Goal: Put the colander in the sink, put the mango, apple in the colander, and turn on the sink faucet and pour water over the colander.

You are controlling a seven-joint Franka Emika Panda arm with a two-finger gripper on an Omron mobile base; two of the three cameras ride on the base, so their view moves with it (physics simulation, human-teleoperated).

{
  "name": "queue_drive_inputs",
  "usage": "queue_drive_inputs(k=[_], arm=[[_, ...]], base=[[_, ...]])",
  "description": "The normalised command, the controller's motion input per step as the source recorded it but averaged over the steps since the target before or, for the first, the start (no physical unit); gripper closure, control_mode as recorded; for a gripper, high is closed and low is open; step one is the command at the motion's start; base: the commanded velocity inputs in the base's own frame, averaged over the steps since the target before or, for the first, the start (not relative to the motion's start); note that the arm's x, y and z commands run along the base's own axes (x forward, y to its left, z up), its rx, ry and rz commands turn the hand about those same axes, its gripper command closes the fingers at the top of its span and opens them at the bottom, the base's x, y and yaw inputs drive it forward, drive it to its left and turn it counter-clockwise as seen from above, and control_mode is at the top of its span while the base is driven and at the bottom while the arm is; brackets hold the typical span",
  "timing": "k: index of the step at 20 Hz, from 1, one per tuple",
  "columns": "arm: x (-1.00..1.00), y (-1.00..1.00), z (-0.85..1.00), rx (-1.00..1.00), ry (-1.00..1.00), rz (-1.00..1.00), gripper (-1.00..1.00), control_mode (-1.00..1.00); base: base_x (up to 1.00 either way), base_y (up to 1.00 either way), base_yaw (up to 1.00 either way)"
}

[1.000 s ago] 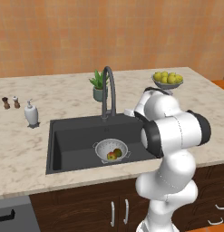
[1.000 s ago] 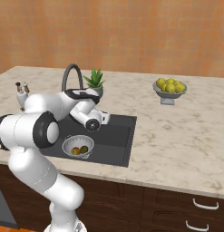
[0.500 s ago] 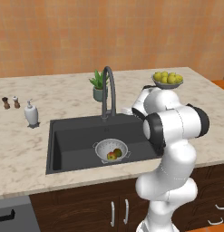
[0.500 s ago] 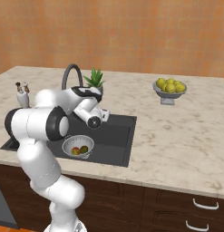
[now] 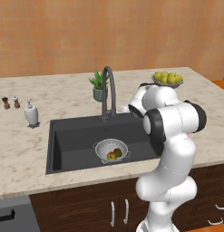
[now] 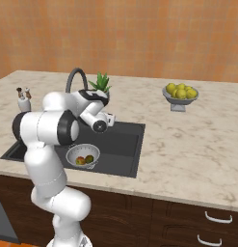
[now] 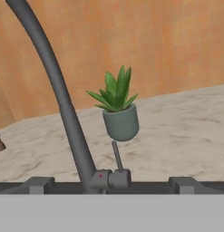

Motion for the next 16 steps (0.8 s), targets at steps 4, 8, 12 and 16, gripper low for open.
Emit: queue_drive_inputs(k=[4,8,12,16], arm=[[0.04,0.0,0.0,0.0,0.0,0.03,-1.0,-1.0],[0.17,0.04,0.0,0.0,0.0,0.01,-1.0,-1.0],[0.15,0.05,0.0,0.0,0.0,0.01,-1.0,-1.0],[0.02,0.0,0.0,0.0,0.0,0.02,-1.0,-1.0]], base=[[0.0,0.0,0.0],[0.0,0.0,0.0],[0.0,0.0,0.0],[0.0,0.0,0.0]])
